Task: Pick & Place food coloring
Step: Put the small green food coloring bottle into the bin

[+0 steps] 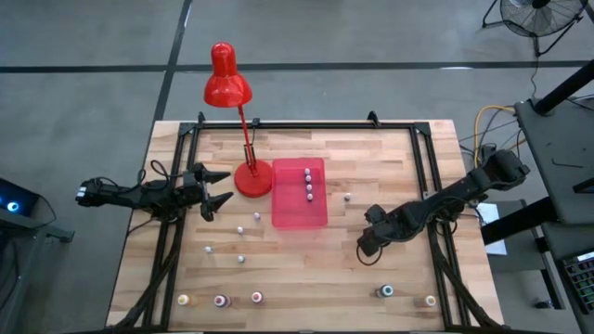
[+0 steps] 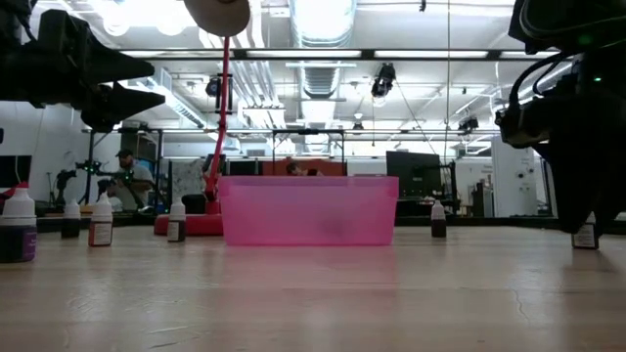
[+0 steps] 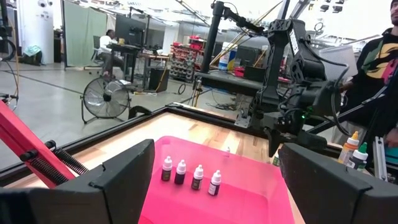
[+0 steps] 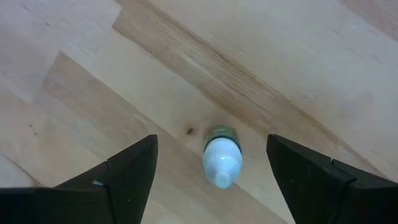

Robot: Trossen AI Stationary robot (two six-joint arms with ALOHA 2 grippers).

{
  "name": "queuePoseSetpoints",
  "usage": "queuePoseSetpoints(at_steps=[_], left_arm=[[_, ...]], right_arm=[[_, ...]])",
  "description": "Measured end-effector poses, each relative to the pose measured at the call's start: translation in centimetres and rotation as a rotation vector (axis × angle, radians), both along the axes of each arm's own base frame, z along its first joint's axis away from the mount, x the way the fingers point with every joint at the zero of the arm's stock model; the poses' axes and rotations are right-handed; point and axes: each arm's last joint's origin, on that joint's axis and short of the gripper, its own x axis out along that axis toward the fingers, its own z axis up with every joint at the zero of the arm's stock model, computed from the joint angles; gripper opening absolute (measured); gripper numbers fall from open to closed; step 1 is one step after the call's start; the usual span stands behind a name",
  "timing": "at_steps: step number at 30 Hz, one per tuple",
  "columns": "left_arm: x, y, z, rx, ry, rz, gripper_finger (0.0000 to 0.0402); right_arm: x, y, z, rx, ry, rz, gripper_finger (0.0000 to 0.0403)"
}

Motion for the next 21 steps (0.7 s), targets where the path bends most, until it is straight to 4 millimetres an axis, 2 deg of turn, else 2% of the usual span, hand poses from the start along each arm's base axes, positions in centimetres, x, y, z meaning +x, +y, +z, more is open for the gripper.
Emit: queuePoseSetpoints(at_steps=[4, 21], left_arm=[[0.00, -0.01, 0.00, 0.000, 0.000, -0.001, 0.0314], [0.00, 0.00, 0.00, 0.000, 0.000, -0.001, 0.0314]], right_arm=[[0.09, 0.04, 0.01, 0.004, -0.010, -0.003, 0.0269], [0.09, 0.11, 0.03, 0.028, -0.002, -0.006, 0.0139]])
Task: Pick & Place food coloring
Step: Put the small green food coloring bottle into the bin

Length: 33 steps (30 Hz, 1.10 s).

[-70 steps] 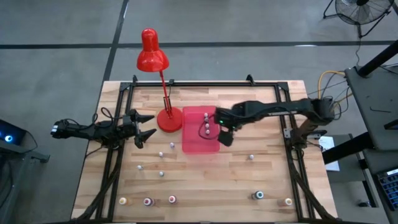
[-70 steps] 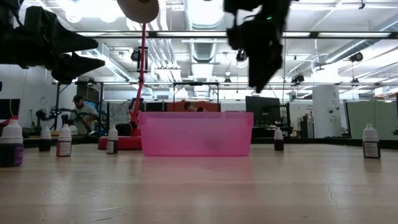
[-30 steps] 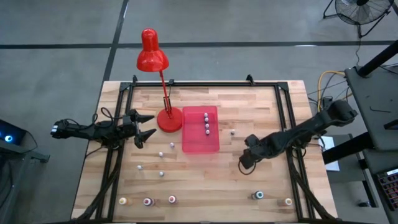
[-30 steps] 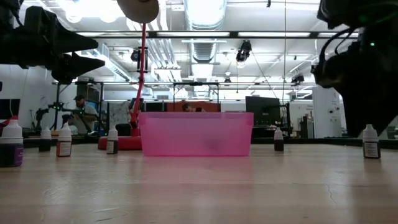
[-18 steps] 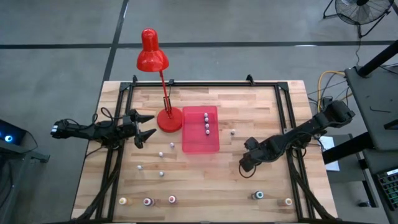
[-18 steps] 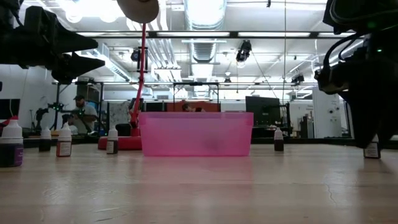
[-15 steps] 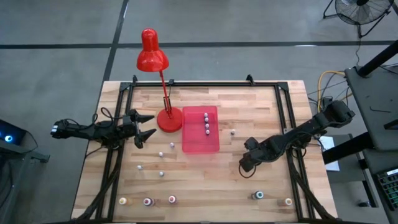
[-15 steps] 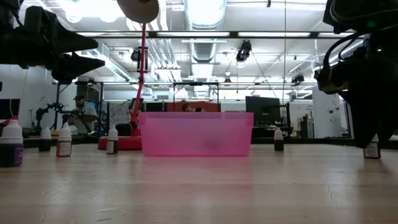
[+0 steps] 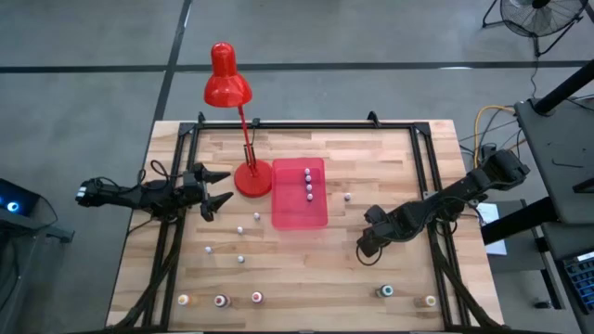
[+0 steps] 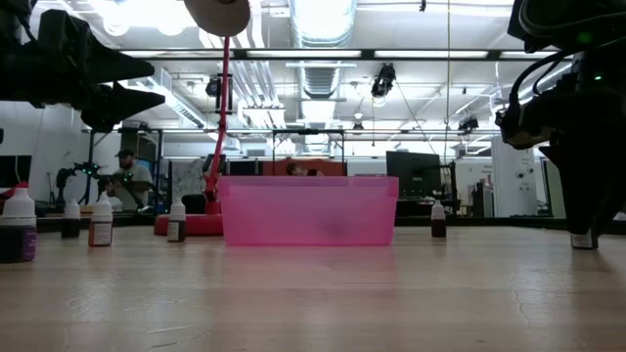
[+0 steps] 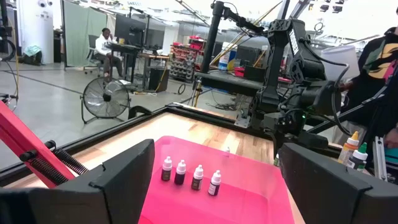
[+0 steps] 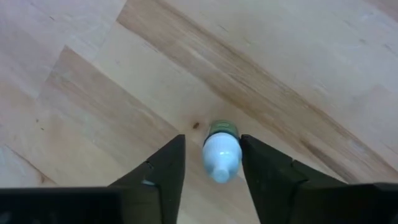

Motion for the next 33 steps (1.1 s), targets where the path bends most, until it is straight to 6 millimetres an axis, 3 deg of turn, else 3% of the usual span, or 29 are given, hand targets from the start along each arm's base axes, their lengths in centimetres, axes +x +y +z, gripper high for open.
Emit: queuePoseSetpoints(at_steps=[9, 14, 23, 33], left_arm=[[0.0, 0.0, 0.0, 0.000, 0.000, 0.001, 0.0314], [0.0, 0.0, 0.0, 0.000, 0.000, 0.001, 0.0314], [0.0, 0.0, 0.0, 0.000, 0.000, 0.001, 0.0314], [0.0, 0.0, 0.0, 0.000, 0.000, 0.000, 0.0314]], right_arm=[[0.0, 0.0, 0.0, -0.001, -0.001, -0.001, 0.0069], [0.4, 0.1, 0.6, -0.007, -0.008, 0.037, 0.0062], [1.7, -0.4, 4.6, -0.082, 0.046, 0.287, 0.0062], [5.3, -2.9, 8.2, -0.146, -0.031, 0.443, 0.0062]])
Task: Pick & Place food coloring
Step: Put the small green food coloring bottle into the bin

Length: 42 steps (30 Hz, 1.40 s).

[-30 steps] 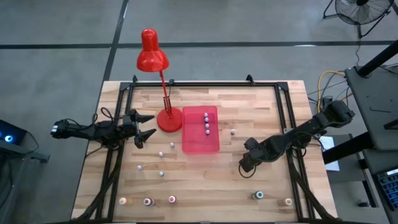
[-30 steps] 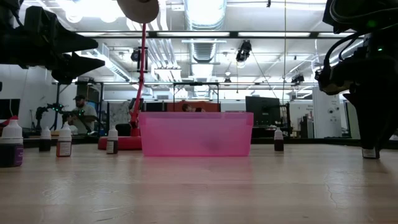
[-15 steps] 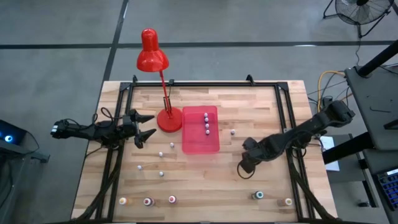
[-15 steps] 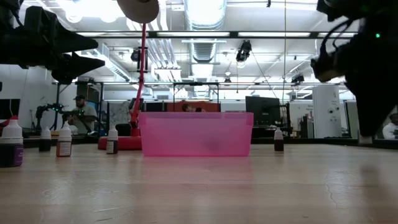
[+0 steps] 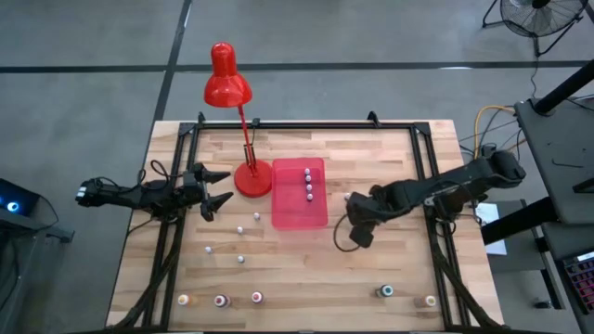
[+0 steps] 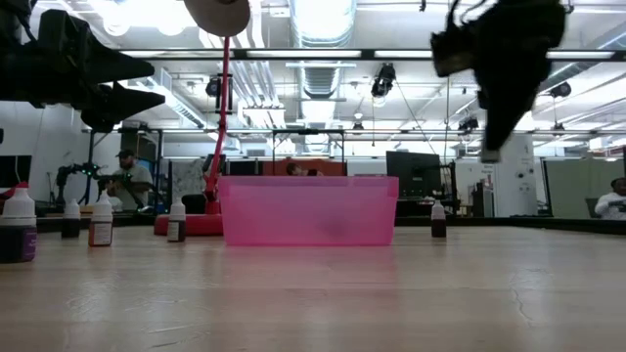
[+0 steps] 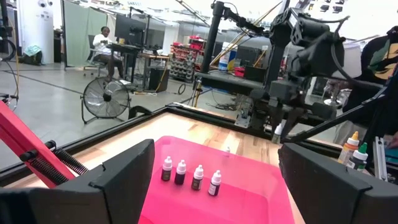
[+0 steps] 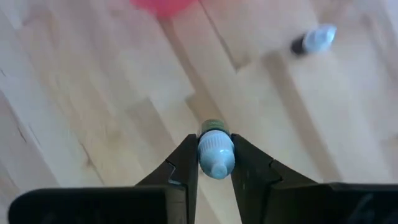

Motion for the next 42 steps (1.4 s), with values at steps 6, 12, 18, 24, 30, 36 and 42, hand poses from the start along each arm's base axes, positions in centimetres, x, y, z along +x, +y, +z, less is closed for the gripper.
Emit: queuePoseSetpoints(at_steps=[6, 12, 18, 24, 30, 36, 42], left_arm=[[0.0, 0.0, 0.0, 0.000, 0.000, 0.000, 0.0314], [0.0, 0.0, 0.0, 0.000, 0.000, 0.000, 0.0314], [0.0, 0.0, 0.0, 0.000, 0.000, -0.001, 0.0314], [0.0, 0.0, 0.0, 0.000, 0.000, -0.001, 0.0314], [0.0, 0.0, 0.0, 0.000, 0.000, 0.000, 0.0314], [0.0, 0.0, 0.0, 0.000, 0.000, 0.000, 0.0314], [0.0, 0.0, 0.0, 0.000, 0.000, 0.000, 0.0314]], right_arm=[[2.6, -0.8, 1.0, -0.042, -0.006, 0.095, 0.0062], [6.1, -0.8, 1.2, -0.081, -0.009, 0.212, 0.0061], [9.9, -1.1, 1.2, -0.125, -0.003, 0.356, 0.0061], [12.2, -2.2, 1.8, -0.178, -0.024, 0.482, 0.0061], [13.7, -3.9, 1.0, -0.233, -0.005, 0.729, 0.0061], [14.4, -5.6, -1.2, -0.210, 0.044, 0.872, 0.0061], [15.1, -6.7, -2.9, -0.240, 0.066, 0.989, 0.0061]])
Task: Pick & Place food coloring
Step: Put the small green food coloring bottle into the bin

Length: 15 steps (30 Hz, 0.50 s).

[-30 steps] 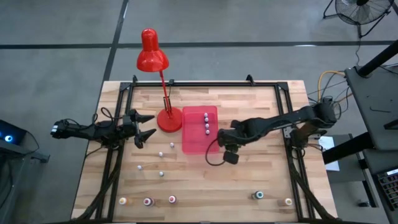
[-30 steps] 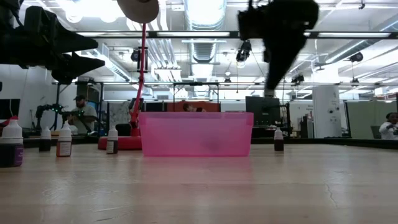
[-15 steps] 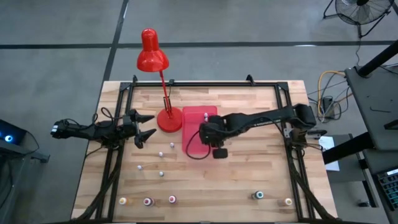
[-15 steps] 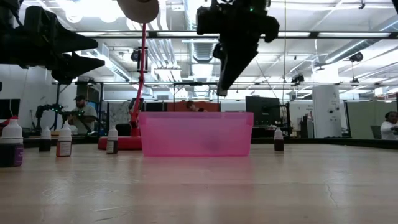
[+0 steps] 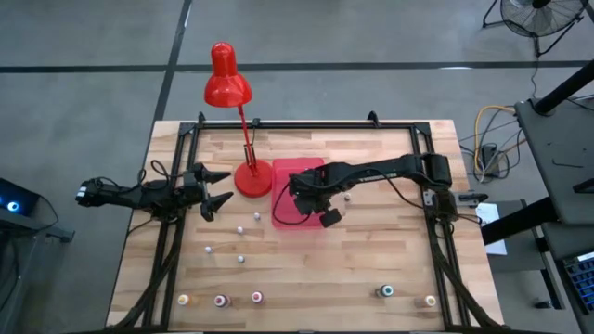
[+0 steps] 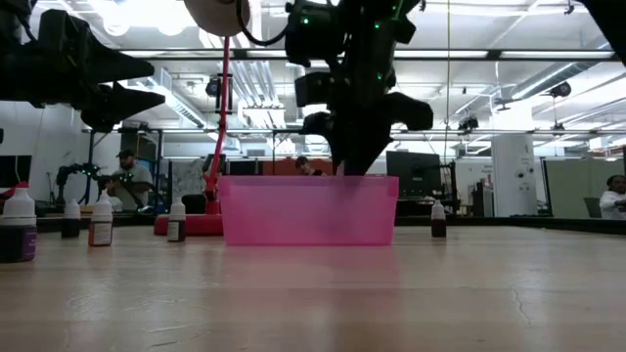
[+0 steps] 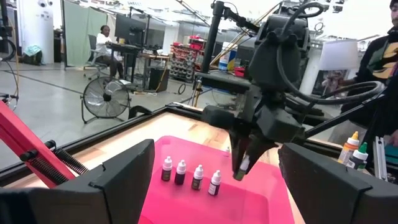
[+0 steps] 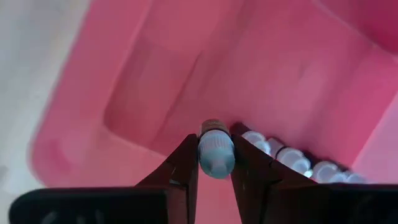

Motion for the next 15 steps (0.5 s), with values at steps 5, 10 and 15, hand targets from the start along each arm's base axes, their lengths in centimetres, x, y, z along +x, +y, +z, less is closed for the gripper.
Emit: queuePoseSetpoints(at_steps=[5, 10, 15], left_arm=[[0.0, 0.0, 0.0, 0.000, 0.000, 0.000, 0.0314], [0.0, 0.0, 0.0, 0.000, 0.000, -0.001, 0.0314], [0.0, 0.0, 0.0, 0.000, 0.000, 0.000, 0.0314]], right_arm=[[0.8, -0.4, -1.3, -0.029, -0.012, 0.086, 0.0061], [1.2, -0.5, -2.4, -0.035, 0.015, 0.113, 0.0061], [1.2, -1.0, -2.8, -0.041, 0.033, 0.147, 0.0061]])
